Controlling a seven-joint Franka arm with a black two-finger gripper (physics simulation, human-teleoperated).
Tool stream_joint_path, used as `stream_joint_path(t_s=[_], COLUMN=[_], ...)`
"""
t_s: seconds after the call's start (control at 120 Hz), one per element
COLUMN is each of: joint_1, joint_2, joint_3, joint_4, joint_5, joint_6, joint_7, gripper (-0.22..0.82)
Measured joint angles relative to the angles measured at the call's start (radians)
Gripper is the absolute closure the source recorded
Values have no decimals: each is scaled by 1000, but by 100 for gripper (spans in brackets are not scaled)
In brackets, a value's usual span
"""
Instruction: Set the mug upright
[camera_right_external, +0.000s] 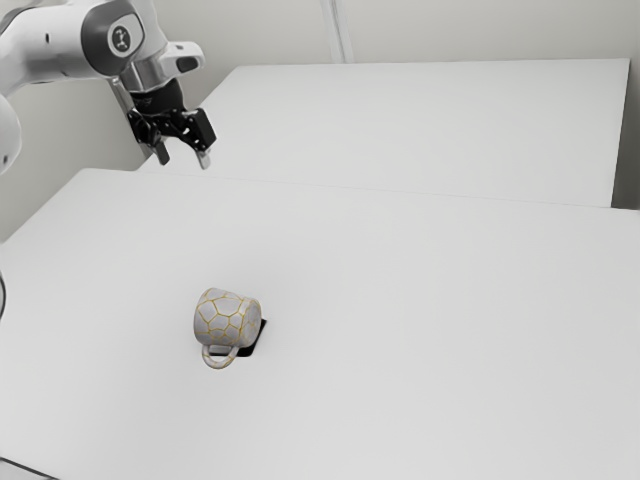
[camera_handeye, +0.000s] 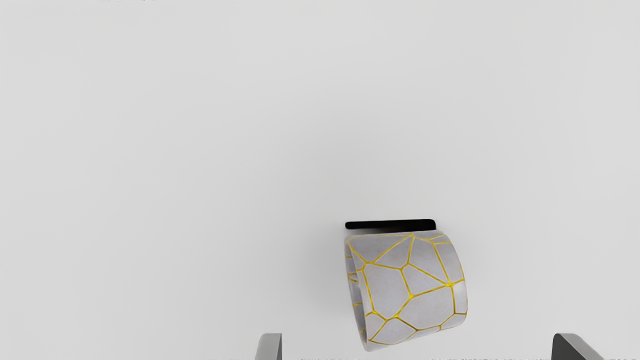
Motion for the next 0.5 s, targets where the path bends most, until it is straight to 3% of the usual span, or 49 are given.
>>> stream_joint_path(t_s=[0.3,0.35,0.417,0.5], joint_1=[13,-23,-107,-104], joint_2=[-179,-193,-196,-154], joint_3=[18,67,181,233], joint_4=[-300,-342,-374,-385], joint_5=[-96,-153,-240,-342], joint_6=[61,62,42,15], joint_7=[67,76,88,113], gripper=[2,2,2,2])
